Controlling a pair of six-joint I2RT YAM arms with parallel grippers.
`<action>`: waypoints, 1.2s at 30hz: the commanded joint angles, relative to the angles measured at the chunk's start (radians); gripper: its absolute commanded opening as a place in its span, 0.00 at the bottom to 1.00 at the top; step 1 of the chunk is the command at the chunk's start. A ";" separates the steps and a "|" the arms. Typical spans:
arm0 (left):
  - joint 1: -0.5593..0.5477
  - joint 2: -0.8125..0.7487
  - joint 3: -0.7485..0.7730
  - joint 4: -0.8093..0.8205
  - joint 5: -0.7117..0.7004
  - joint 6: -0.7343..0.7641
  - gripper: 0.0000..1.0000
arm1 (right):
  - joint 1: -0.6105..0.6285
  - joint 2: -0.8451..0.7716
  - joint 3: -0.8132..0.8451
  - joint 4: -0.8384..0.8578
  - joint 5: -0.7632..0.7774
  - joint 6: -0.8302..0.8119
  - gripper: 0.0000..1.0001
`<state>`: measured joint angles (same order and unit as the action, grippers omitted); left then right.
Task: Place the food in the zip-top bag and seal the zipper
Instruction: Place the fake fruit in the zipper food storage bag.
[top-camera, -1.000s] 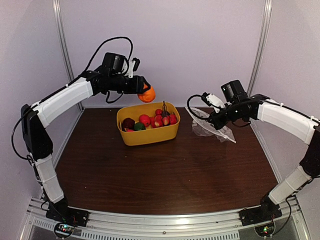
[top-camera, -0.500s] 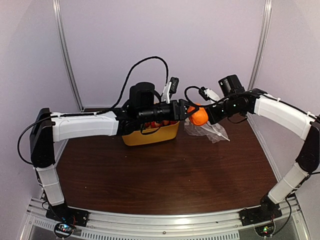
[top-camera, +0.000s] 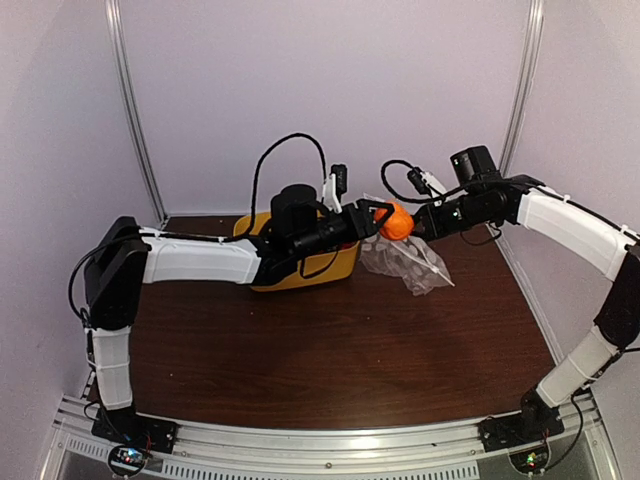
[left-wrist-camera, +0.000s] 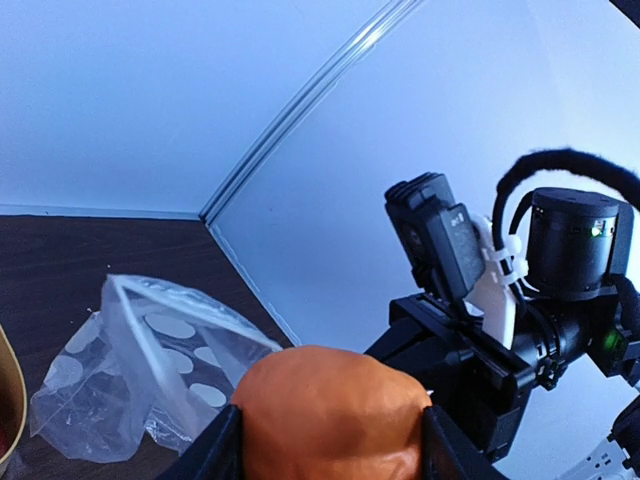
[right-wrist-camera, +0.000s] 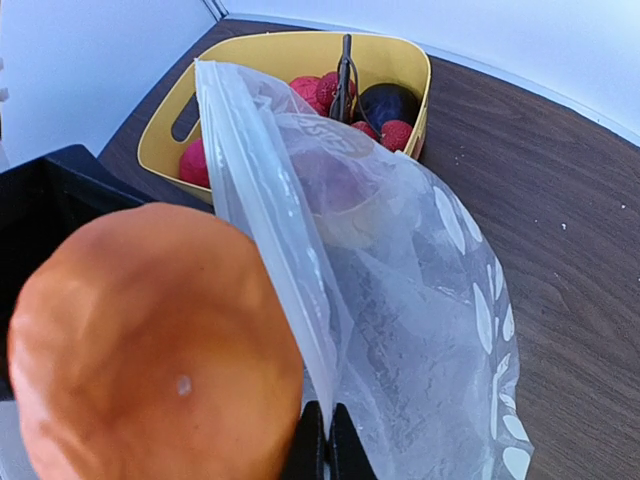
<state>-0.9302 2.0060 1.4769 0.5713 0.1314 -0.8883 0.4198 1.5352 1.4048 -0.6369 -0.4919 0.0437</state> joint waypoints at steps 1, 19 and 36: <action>0.005 0.042 -0.005 0.109 -0.058 -0.027 0.31 | -0.023 -0.054 -0.032 0.031 -0.105 0.051 0.00; -0.022 0.176 0.171 -0.007 -0.133 -0.077 0.29 | -0.037 -0.082 -0.096 0.094 -0.182 0.081 0.00; -0.046 0.002 0.070 -0.058 -0.021 -0.054 0.80 | -0.101 -0.121 -0.102 0.091 -0.162 0.036 0.00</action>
<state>-0.9638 2.1269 1.5784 0.5148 0.1093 -1.0100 0.3431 1.4349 1.3056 -0.5556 -0.6514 0.0998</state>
